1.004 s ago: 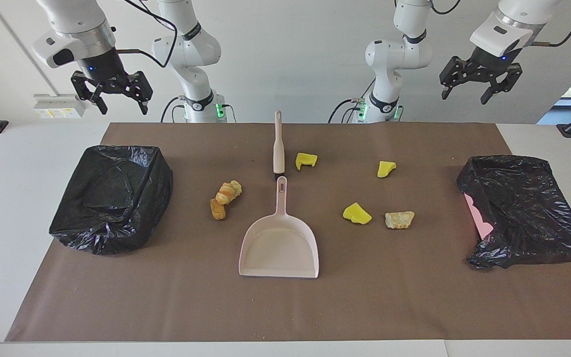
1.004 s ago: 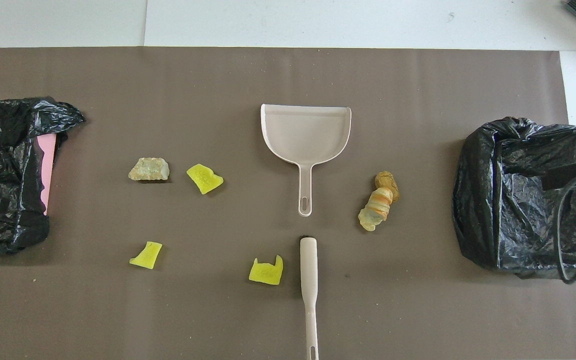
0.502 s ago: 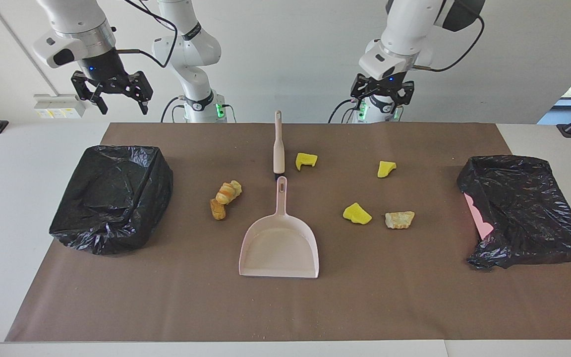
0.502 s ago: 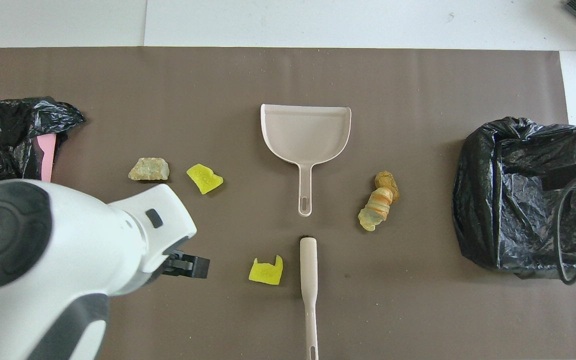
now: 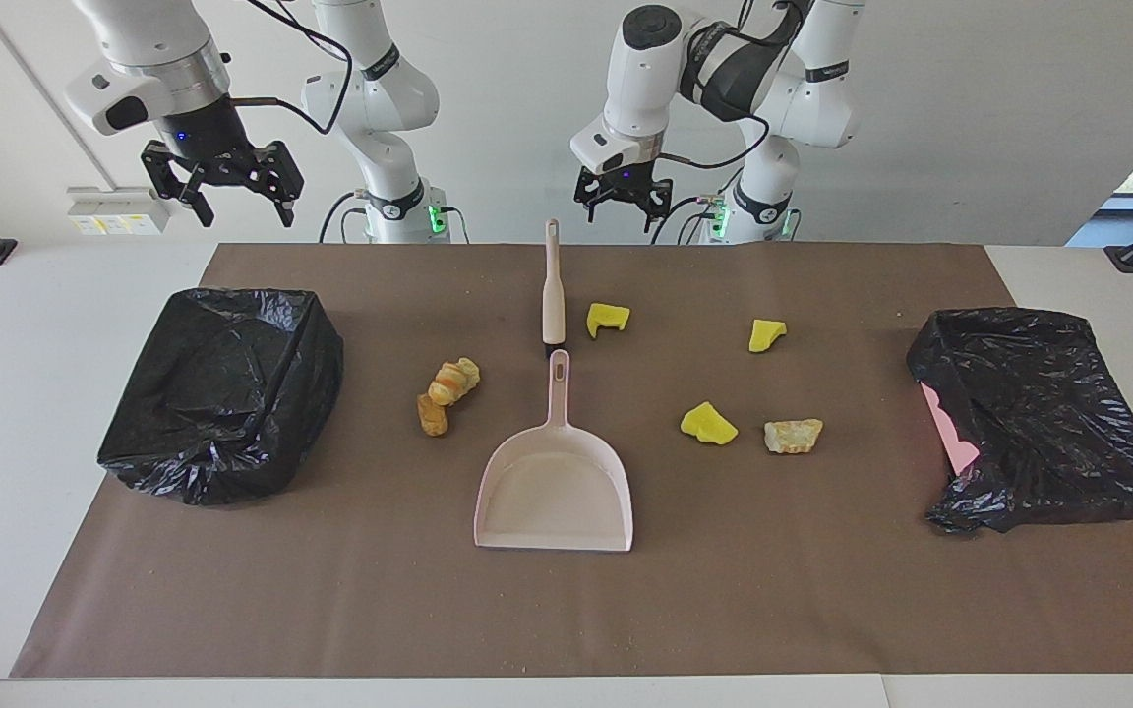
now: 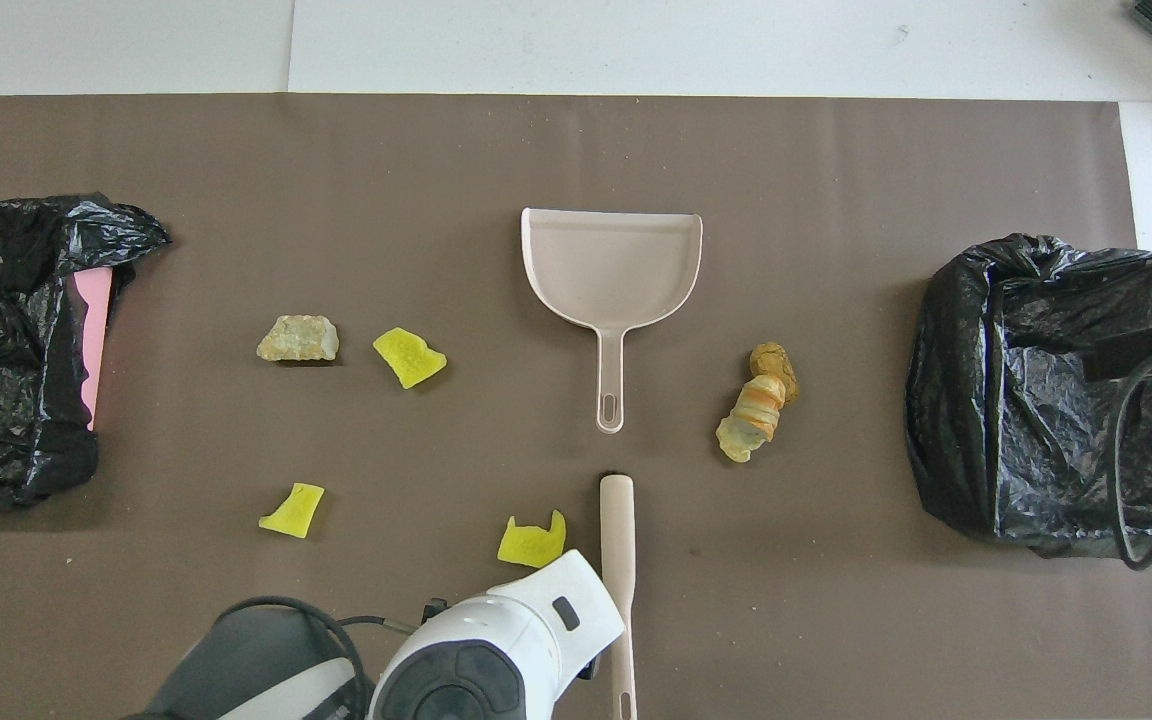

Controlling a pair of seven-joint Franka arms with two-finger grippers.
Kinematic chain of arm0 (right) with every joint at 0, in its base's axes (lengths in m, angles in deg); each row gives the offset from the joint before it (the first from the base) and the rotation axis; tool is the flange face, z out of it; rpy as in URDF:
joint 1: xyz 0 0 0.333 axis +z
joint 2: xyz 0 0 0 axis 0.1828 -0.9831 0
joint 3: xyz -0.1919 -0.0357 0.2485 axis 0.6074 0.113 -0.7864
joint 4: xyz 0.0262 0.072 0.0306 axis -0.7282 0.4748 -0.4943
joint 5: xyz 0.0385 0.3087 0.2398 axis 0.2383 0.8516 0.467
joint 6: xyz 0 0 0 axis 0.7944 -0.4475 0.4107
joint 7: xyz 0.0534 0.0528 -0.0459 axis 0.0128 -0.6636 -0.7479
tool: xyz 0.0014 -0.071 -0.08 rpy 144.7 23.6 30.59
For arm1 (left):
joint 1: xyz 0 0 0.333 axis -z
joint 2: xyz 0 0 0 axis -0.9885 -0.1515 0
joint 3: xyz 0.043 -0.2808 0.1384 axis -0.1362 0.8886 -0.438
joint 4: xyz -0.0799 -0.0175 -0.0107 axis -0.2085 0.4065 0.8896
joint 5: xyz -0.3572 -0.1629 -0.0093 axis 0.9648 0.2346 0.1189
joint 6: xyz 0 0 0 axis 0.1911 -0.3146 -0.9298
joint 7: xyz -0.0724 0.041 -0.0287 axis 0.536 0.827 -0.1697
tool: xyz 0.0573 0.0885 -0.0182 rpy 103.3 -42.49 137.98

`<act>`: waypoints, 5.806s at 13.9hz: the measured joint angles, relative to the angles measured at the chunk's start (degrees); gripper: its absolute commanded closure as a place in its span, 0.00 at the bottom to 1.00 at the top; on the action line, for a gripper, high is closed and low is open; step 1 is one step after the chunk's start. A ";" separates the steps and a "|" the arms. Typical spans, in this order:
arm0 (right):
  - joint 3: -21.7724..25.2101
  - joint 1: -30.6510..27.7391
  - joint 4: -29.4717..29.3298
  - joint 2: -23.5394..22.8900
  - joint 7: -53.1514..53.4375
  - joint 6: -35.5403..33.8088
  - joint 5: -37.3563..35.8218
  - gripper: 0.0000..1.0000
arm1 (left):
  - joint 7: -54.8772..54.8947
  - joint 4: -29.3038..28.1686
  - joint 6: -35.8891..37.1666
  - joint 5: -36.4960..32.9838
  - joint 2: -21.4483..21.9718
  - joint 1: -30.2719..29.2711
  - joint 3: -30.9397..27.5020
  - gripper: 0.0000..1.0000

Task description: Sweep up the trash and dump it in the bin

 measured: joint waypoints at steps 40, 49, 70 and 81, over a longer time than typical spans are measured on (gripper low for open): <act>-1.26 19.17 12.04 -9.99 22.38 26.17 2.53 0.00 | -3.82 -0.86 8.27 -4.18 -8.88 -22.90 -2.61 1.00; -1.41 30.73 10.75 -26.87 31.65 42.48 7.22 0.00 | -13.43 -5.66 18.61 -4.30 1.83 -28.07 -2.28 1.00; -0.42 25.72 10.75 -25.16 -1.22 34.05 7.09 1.00 | -6.58 -6.17 -5.61 10.47 -6.64 -22.66 -2.09 1.00; -0.89 28.27 15.75 -20.32 -48.04 24.97 1.31 1.00 | 15.20 2.56 12.02 -4.85 -6.02 -37.85 -2.79 1.00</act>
